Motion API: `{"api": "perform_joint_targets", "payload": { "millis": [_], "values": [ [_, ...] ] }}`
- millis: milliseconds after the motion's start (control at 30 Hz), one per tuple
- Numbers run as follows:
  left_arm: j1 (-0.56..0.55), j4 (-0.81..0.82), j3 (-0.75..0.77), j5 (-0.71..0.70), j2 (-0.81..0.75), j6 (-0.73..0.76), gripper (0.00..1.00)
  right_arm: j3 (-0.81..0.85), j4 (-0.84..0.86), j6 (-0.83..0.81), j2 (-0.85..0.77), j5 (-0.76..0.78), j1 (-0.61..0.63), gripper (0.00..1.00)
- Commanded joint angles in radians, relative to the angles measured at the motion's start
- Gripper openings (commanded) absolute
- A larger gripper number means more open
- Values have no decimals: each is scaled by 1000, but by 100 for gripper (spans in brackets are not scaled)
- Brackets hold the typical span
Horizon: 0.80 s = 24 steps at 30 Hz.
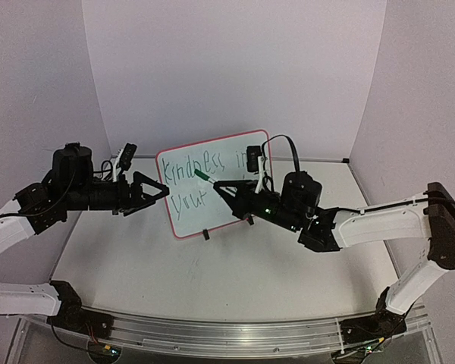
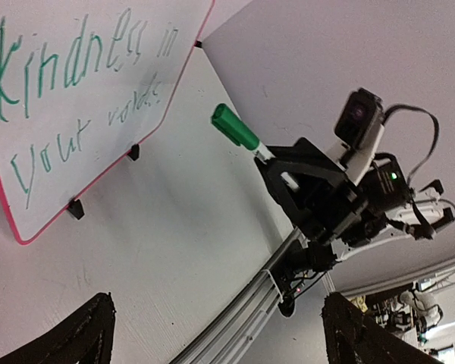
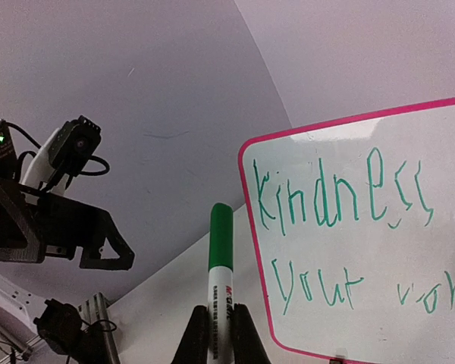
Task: Write a sentence on the whiteboard
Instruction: Adjust the pen cap from the whiteboard marker.
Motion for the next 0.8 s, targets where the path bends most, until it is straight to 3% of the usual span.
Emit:
{"api": "perform_joint_targets", "payload": {
  "millis": [0,167,400,567,767],
  "values": [
    [-1,80,46,184,37,106,96,-16,-9,172,-43,-325,-40,0],
    [-1,95,52,208,75,125,97,19,10,240,-40,-497,-57,0],
    [-1,129,46,243,84,105,95,75,17,279,3,-603,-58,0],
    [-1,200,28,325,91,68,71,108,27,301,39,-652,-59,0],
    [-1,222,20,338,69,58,56,130,28,316,63,-678,-59,0]
  ]
}}
